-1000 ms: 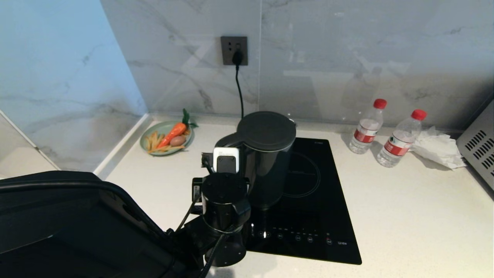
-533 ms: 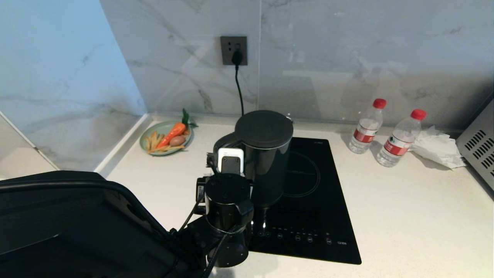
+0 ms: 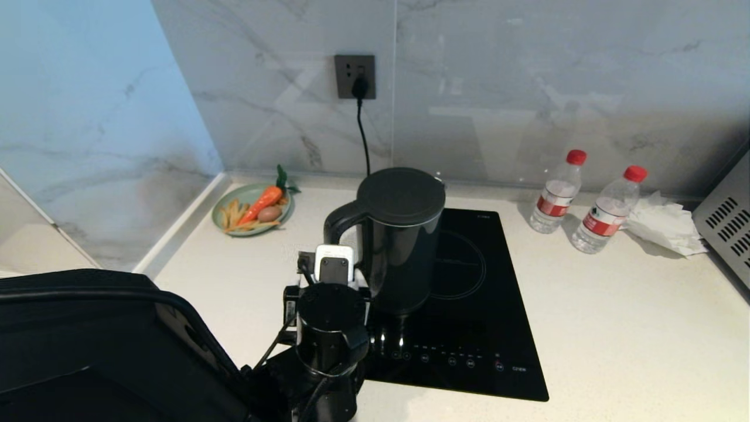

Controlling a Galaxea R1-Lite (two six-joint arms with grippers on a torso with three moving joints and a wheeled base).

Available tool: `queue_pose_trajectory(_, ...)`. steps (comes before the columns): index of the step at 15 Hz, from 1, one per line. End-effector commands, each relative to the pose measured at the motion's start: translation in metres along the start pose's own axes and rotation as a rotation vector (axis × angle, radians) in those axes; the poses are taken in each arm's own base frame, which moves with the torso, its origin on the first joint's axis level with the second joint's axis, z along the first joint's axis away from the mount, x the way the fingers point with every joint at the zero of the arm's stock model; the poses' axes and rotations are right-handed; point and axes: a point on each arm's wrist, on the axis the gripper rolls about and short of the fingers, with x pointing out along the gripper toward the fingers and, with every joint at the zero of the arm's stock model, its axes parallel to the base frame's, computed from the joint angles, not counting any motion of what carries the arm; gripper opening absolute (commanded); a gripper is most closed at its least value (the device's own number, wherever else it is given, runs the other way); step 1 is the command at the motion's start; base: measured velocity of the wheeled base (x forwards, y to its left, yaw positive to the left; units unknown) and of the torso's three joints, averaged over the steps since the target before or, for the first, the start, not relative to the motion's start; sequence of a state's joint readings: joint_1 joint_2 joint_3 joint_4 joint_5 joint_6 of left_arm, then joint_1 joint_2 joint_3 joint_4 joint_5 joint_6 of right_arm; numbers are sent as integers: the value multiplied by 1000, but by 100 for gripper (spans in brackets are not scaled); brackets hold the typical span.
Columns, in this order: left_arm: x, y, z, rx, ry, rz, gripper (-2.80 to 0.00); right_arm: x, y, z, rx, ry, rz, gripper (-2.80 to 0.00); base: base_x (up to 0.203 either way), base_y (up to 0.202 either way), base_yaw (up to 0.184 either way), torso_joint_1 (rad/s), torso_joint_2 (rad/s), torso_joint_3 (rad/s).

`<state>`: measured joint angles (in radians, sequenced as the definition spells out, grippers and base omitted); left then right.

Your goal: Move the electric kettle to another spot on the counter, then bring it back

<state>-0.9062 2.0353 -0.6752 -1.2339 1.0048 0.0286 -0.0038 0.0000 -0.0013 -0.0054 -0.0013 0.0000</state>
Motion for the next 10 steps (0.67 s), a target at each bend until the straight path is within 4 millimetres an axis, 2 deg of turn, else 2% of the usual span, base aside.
queue_pose_trajectory(1,-4,10,-9,3,16,-7,0,0,0,0,0,1,0,-280,0,0,0,0,0,0)
queue_pose_trajectory(7,-17,35,-37,-25,11,-77,0,0,0,0,0,-1,-1,-280,0,0,0,0,0,0)
queue_pose_trajectory(10,-16,35,-57,29,59,-130,0,0,0,0,0,-1,1,-280,0,0,0,0,0,0)
